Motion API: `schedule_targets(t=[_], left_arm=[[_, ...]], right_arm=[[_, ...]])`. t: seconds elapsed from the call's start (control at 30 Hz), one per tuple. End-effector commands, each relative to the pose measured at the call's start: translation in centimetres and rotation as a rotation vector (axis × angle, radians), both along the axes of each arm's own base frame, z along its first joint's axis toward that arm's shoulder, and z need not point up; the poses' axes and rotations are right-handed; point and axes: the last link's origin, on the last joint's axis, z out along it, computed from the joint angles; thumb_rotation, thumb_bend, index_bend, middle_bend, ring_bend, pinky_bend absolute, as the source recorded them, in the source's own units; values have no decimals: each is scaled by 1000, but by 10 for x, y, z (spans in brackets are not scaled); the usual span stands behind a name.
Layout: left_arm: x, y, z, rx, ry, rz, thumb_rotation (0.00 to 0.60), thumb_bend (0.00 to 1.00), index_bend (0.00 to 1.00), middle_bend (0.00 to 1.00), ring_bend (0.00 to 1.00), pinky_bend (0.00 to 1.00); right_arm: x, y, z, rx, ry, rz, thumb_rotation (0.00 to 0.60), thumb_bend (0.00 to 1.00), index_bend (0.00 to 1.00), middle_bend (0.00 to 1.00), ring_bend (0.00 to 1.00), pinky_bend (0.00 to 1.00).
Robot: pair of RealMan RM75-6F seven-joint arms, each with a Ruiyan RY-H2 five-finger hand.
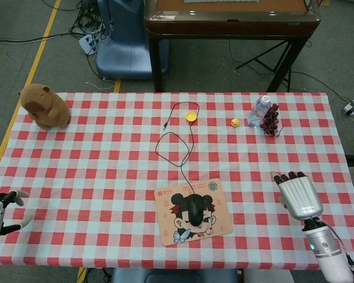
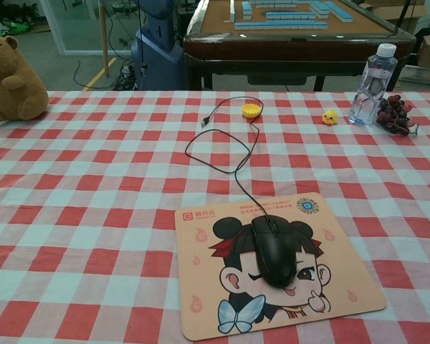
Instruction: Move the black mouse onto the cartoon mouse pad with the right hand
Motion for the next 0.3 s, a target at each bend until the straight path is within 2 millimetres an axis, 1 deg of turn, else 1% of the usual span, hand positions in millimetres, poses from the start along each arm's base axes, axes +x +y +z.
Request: schedule_targets(t=[0.03, 0.1, 0.2, 0.3], left_arm=[[2, -1, -2, -10, -3, -14, 600, 178, 491, 528, 440, 598], [3, -2, -5, -19, -3, -20, 600, 179, 492, 528, 439, 598], [3, -2, -7, -29, 0, -21, 600, 178, 492, 528, 440, 598], [3, -1, -9, -30, 5, -23, 600, 178, 492, 528, 440, 598]], right_arm=[[-22, 18, 16, -82, -80, -101, 600, 0, 376, 604, 511, 594], [-31, 25, 20, -108, -111, -141, 600, 0, 376, 601, 509, 594], [-41, 30, 25, -124, -132, -190, 600, 0, 376, 594, 504, 594], [-42, 30, 34, -157, -138, -185, 600, 0, 376, 582, 493, 593]])
